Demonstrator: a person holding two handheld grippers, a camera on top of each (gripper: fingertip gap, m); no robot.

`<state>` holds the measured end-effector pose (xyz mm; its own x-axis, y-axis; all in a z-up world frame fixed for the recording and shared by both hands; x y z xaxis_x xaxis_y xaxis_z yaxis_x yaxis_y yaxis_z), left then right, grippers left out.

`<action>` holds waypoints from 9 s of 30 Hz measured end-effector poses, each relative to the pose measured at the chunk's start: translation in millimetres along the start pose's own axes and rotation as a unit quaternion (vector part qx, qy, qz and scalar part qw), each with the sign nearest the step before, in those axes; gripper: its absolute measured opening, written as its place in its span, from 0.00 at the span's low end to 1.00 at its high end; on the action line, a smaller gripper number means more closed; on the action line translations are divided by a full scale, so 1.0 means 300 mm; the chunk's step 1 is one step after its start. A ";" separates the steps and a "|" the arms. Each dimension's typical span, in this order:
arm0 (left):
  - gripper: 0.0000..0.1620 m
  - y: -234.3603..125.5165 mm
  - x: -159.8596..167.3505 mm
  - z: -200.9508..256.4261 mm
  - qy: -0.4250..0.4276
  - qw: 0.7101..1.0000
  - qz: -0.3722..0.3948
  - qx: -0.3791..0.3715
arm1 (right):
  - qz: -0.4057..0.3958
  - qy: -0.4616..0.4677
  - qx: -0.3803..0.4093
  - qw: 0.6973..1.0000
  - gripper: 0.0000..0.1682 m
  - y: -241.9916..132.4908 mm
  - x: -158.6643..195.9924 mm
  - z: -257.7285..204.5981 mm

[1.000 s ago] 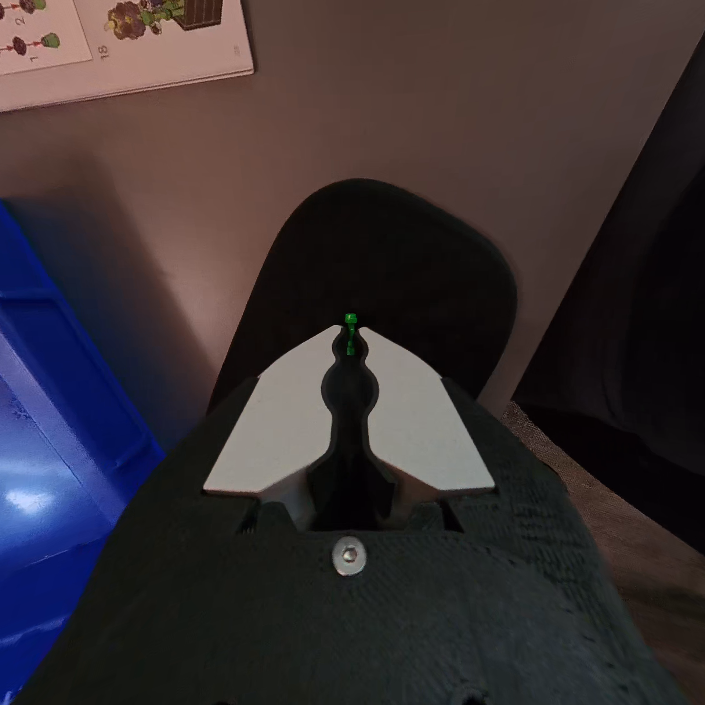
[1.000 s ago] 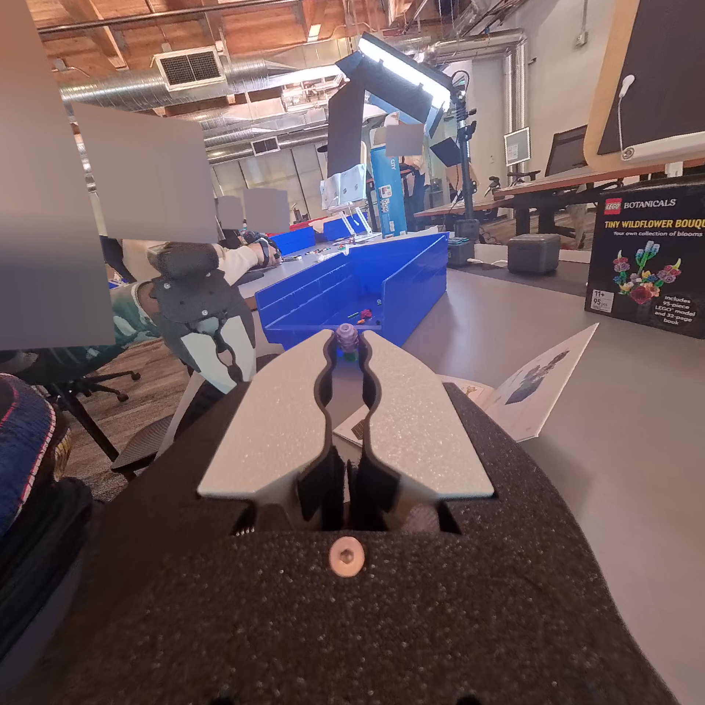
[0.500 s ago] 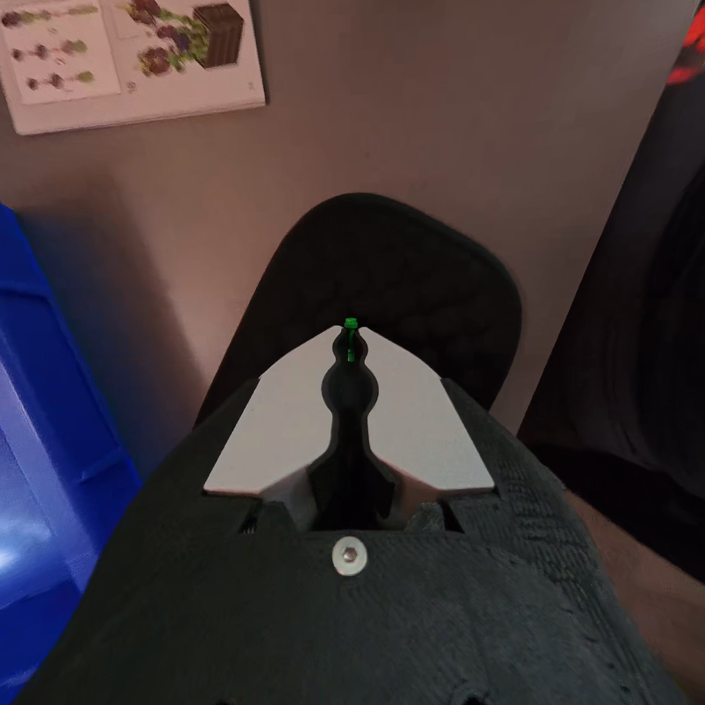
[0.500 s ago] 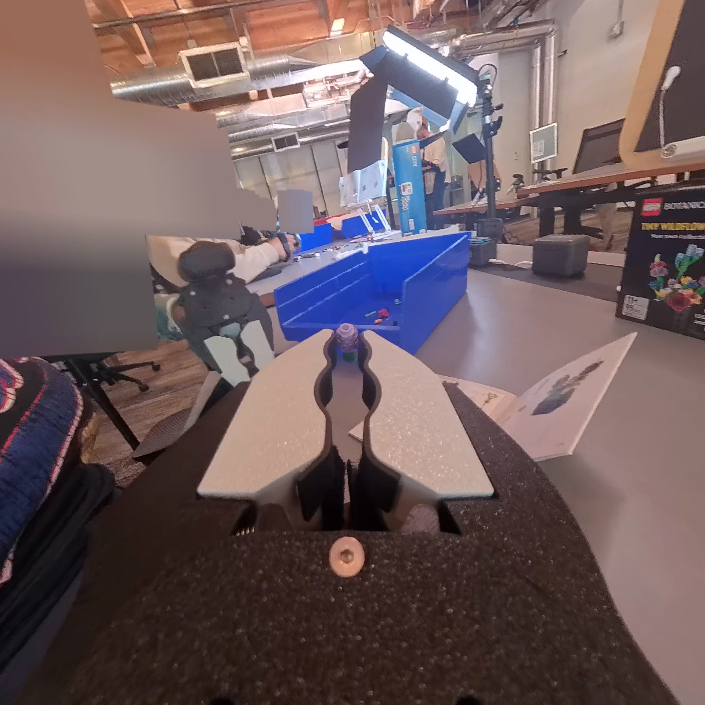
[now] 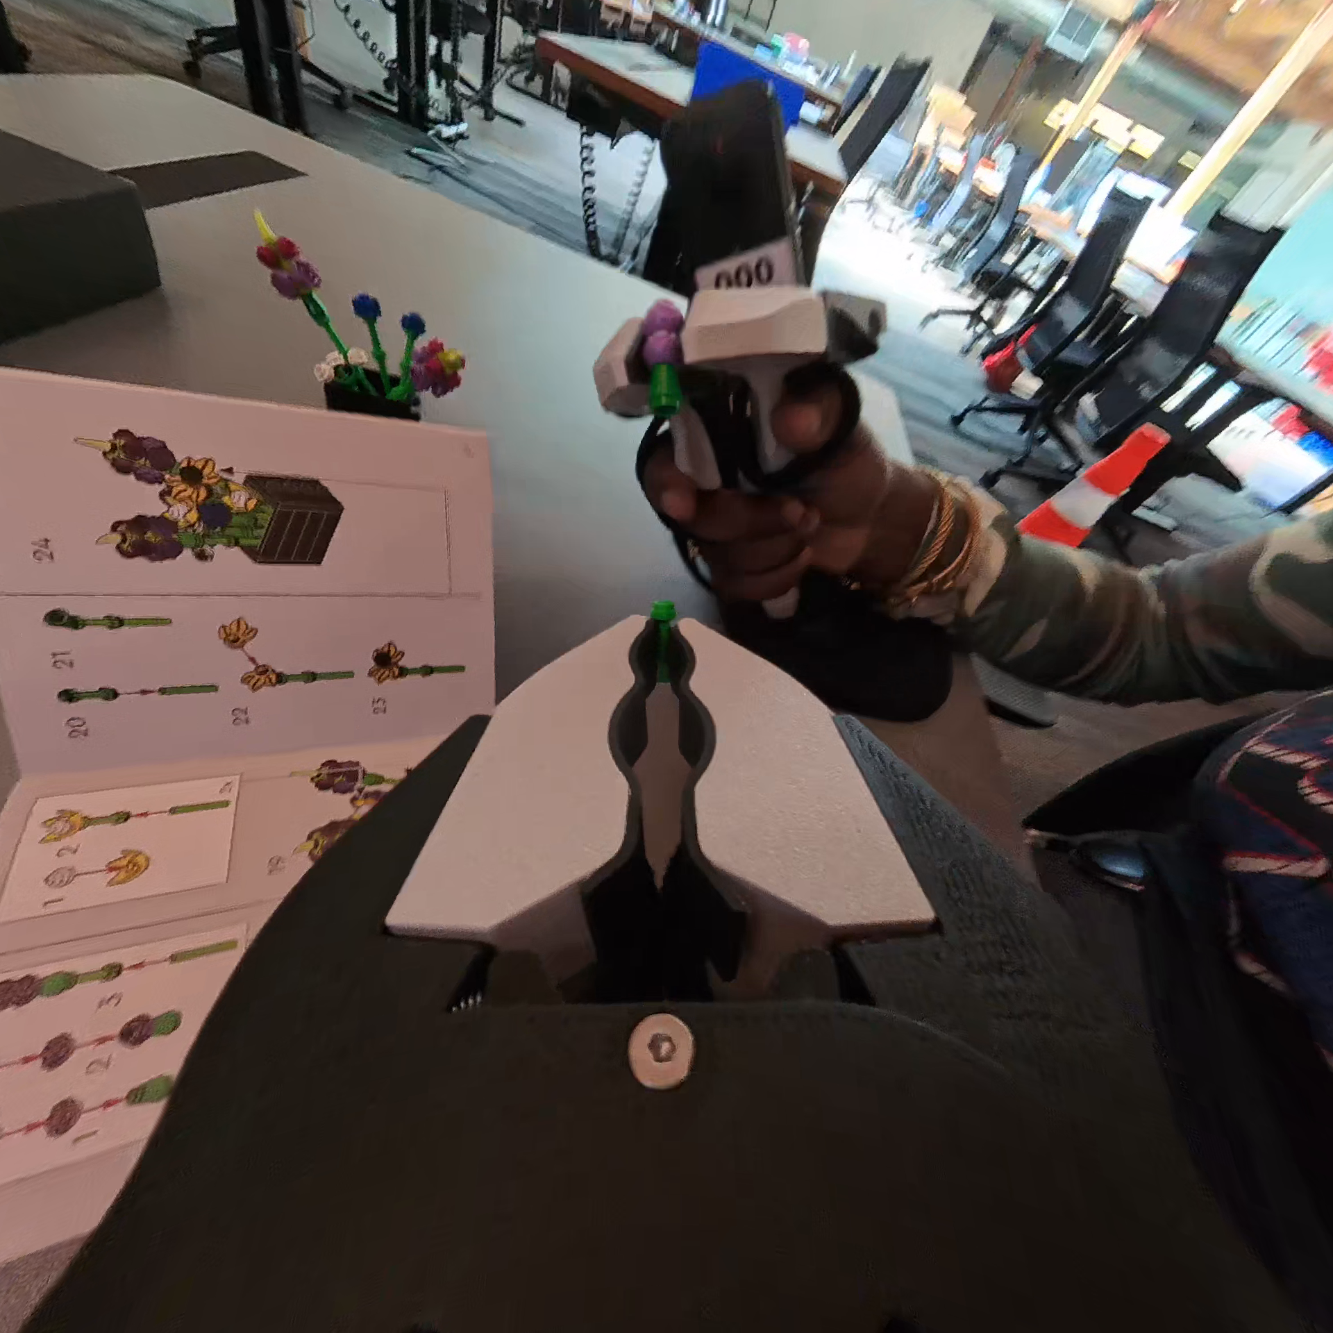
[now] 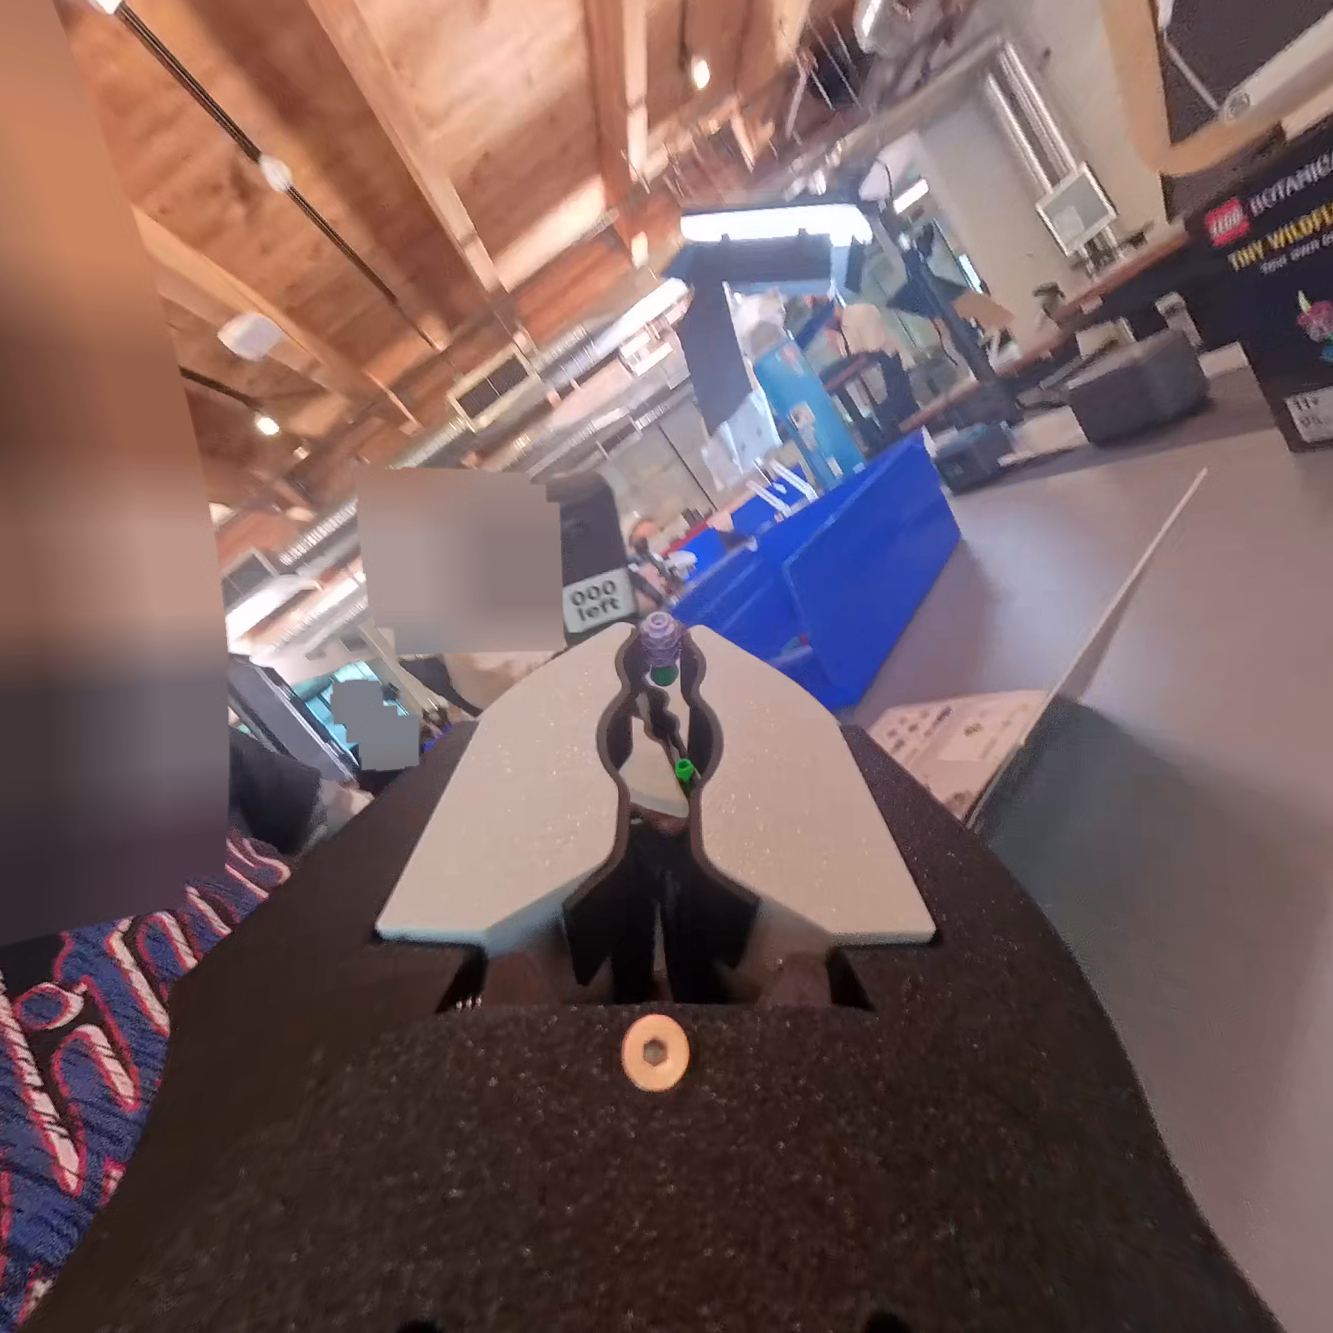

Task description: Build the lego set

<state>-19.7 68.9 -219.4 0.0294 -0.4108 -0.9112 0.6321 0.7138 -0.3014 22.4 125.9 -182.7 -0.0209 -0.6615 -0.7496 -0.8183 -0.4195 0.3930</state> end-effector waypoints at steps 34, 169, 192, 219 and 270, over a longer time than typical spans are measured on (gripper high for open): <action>0.02 -0.009 0.093 -0.101 -0.027 0.997 -0.054 -0.057 | -0.164 0.070 0.131 0.975 0.06 0.062 0.186 0.143; 0.31 -0.304 -0.171 -0.201 0.023 0.937 0.298 -0.184 | 0.003 -0.019 0.006 1.000 0.04 0.005 -0.005 0.015; 0.24 -0.993 -0.190 -0.341 0.041 0.931 -0.081 -0.354 | 0.009 -0.017 0.013 1.000 0.04 0.002 -0.004 0.018; 0.07 -0.927 0.228 -0.923 -0.172 0.767 -0.501 -0.361 | -0.010 -0.017 0.009 1.000 0.04 0.013 0.011 0.011; 0.02 -0.258 0.039 0.030 0.054 0.995 0.041 -0.074 | -0.055 -0.069 -0.013 0.996 0.04 0.052 0.041 -0.032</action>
<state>-61.2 3.8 -204.2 -0.0123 -0.2889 -0.9573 0.5107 0.8213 -0.2544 14.7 105.4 -180.6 -0.0128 -0.5201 -0.8540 -0.8045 -0.5019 0.3177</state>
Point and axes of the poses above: each gripper's, where its closed fingertips meet, y out along the fingers, x out of its underside, z = x × y across the jaws, the point moved 3 cm from there along -y, back along the fingers, and after that the axes turned 9 degrees about -x, right-handed, at the moved point
